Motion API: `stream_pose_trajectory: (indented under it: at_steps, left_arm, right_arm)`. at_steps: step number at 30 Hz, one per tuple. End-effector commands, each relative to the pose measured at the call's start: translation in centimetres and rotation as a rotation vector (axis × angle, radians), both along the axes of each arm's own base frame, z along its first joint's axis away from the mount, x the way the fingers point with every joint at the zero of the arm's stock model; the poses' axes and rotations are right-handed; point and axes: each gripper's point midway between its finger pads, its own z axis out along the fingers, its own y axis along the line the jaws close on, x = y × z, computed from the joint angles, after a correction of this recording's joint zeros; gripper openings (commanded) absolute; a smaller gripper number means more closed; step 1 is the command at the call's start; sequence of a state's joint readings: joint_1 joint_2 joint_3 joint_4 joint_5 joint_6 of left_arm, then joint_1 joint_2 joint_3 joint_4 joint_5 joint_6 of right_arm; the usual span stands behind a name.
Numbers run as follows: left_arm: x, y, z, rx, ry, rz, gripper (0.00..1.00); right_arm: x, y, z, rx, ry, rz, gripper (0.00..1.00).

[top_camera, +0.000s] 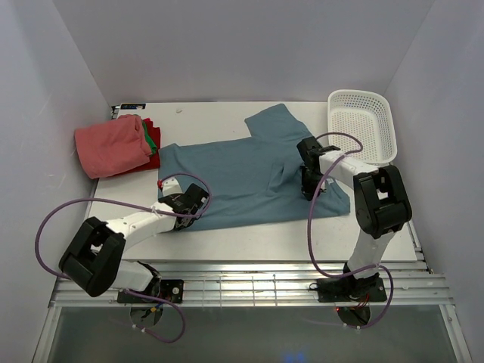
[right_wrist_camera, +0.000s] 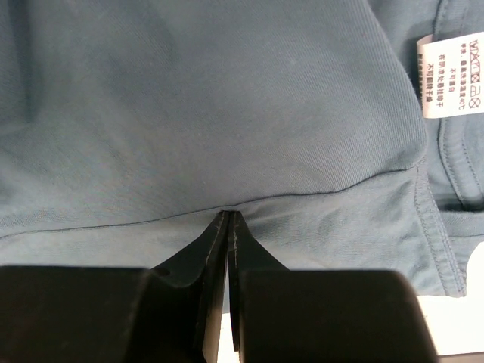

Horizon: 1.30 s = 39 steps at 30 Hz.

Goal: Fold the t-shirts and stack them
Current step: Fold the tshirt

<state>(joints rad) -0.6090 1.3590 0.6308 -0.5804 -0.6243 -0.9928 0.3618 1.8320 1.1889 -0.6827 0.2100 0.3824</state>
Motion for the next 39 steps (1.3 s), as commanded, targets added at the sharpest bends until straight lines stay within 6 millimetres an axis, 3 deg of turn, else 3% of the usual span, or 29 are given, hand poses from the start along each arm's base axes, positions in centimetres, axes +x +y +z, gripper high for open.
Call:
stream_pose_trajectory:
  at_steps: [1, 12, 26, 29, 32, 33, 34, 35, 36, 37, 39]
  left_arm:
    - [-1.5, 1.4, 0.4, 0.012, 0.024, 0.057, 0.19]
    - [-2.0, 1.7, 0.6, 0.019, 0.037, 0.07, 0.18]
    - [-4.1, 3.3, 1.4, 0.032, 0.07, 0.22, 0.17]
    - [-3.7, 3.5, 2.4, 0.034, 0.039, 0.233, 0.16]
    - [-1.8, 3.2, 4.5, 0.039, -0.035, 0.201, 0.16]
    - [0.6, 1.4, 6.2, -0.026, -0.11, 0.172, 0.17]
    - [1.8, 0.4, 7.0, -0.024, -0.116, 0.077, 0.18]
    - [2.7, -1.8, 7.2, -0.085, -0.105, 0.002, 0.2]
    - [5.0, -4.5, 9.0, -0.166, -0.179, -0.061, 0.22]
    - [5.7, -6.1, 9.5, -0.178, -0.183, -0.145, 0.24]
    - [6.8, -11.2, 10.5, -0.238, -0.198, -0.287, 0.26]
  right_arm:
    - [-4.1, -3.3, -2.2, -0.092, 0.143, -0.042, 0.08]
    - [-6.4, -2.0, -1.4, 0.008, 0.138, -0.045, 0.08]
    - [-12.8, -1.3, -1.2, 0.06, 0.163, -0.035, 0.08]
    - [-12.5, -1.2, -0.1, 0.056, 0.134, -0.029, 0.08]
    - [-9.3, -0.6, 3.9, 0.063, 0.014, -0.017, 0.12]
    - [-7.0, 0.2, 6.6, 0.086, -0.068, -0.013, 0.16]
    - [-5.7, 0.6, 7.9, 0.09, -0.108, 0.008, 0.19]
    - [-4.6, 0.9, 9.0, 0.095, -0.14, 0.024, 0.22]
    - [-3.5, 1.2, 9.6, 0.093, -0.152, 0.035, 0.24]
    - [-1.7, 2.0, 11.8, 0.108, -0.203, 0.047, 0.26]
    - [0.1, 2.4, 11.7, 0.08, -0.189, 0.07, 0.27]
